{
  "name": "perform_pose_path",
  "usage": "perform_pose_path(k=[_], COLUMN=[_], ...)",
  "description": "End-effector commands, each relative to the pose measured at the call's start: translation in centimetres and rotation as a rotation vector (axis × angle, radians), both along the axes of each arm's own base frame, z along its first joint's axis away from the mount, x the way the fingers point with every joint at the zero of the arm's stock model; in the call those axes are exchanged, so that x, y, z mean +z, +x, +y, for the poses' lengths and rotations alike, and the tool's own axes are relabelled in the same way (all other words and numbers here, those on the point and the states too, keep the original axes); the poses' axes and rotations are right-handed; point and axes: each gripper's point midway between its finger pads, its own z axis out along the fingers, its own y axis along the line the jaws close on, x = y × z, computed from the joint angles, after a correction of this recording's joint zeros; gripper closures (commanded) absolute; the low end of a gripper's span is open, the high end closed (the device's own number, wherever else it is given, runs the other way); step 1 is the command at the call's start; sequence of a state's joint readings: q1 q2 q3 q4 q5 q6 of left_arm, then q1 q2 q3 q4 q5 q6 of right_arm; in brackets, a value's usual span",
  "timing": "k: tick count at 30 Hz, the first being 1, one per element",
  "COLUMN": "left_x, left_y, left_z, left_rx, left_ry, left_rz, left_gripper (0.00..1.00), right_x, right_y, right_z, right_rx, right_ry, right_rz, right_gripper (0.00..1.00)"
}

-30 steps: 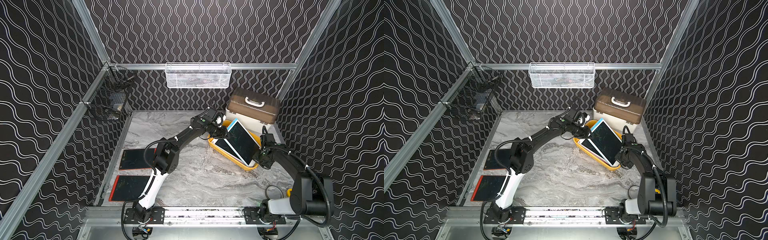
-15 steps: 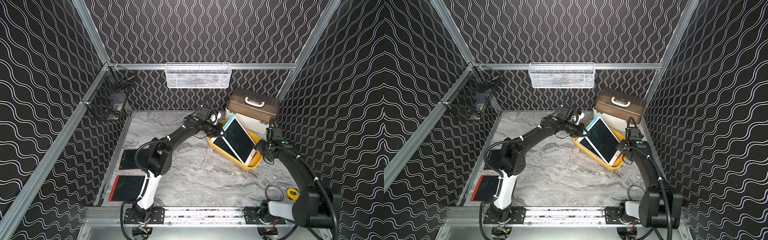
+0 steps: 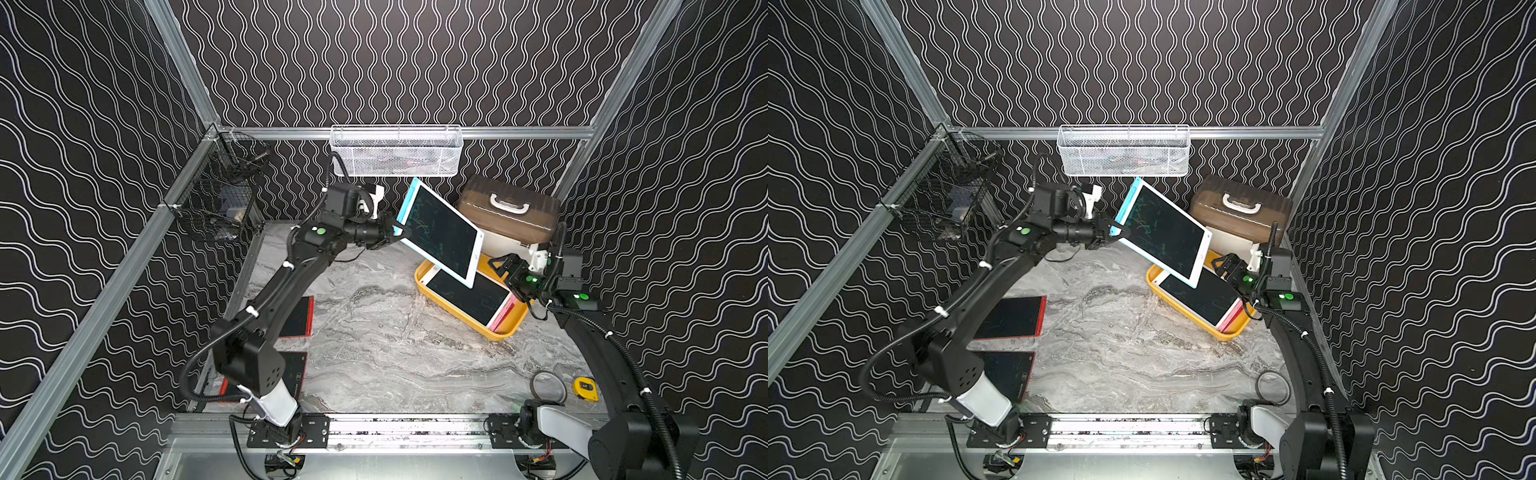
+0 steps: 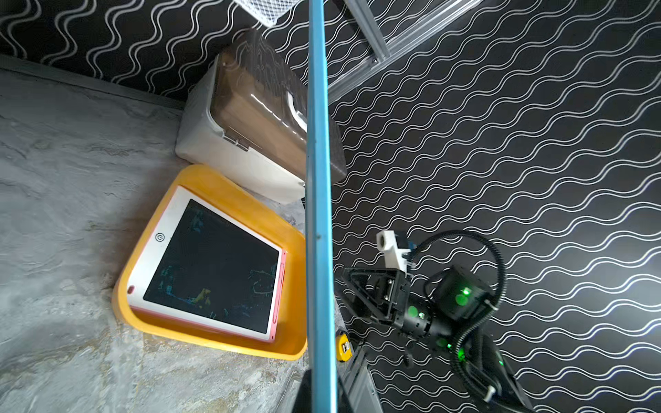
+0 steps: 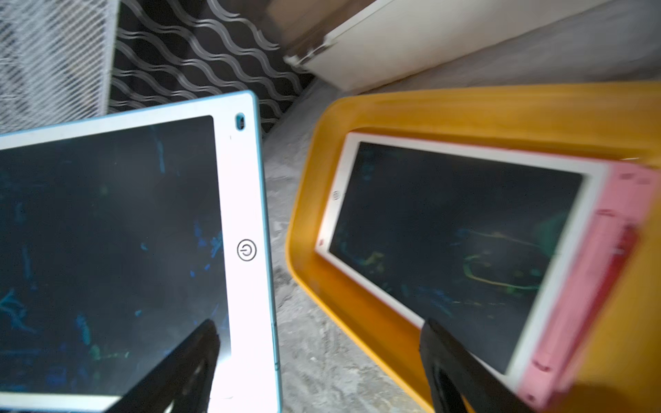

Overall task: Take out the writing tablet from the storage box
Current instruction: Pick up the writing tablet from the storage box.

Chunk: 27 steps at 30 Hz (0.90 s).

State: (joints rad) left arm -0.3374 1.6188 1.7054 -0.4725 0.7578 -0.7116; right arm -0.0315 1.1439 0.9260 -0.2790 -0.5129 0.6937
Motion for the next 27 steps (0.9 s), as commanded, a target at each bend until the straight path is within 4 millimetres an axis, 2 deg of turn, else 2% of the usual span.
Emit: perform_pose_path(k=[1,4,9,13,17,24,27], left_x=[0.5,1.4,3.0,4.6,5.3,5.1,5.0], left_y=[-2.4,-3.8,-4.5,-4.6,-5.0,-5.6,-5.8], left_z=[1.3,2.3,3.5,3.4,3.3,3.1,3.1], left_rx=[-0.024,-0.027,-0.020,-0.044,-0.062,-0.091,-0.102], left_ry=[0.009,-0.041,-0.105,-0.195,-0.222,-0.266,-0.275], left_rz=[0.023,0.037,0.031,0.031,0.032,0.049,0.051], left_gripper=[1.00,1.00,1.00,1.00,1.00,1.00,1.00], right_x=[5.6,6.0,6.7,5.9,6.7,8.6,10.2], right_y=[-0.2,-1.0,-2.5,-3.2,-3.7,-4.2,-4.6], right_z=[3.7,5.0,6.8,7.8,8.3,8.1,8.3], right_rx=[0.202,0.274,0.372,0.413,0.452,0.453,0.466], right_ry=[0.177,0.234,0.319,0.314,0.336,0.326,0.350], right_rz=[-0.217,-0.256,-0.282,-0.264,-0.284,-0.350,-0.384], right_gripper=[0.13,0.17,0.29,0.29,0.31,0.60,0.64])
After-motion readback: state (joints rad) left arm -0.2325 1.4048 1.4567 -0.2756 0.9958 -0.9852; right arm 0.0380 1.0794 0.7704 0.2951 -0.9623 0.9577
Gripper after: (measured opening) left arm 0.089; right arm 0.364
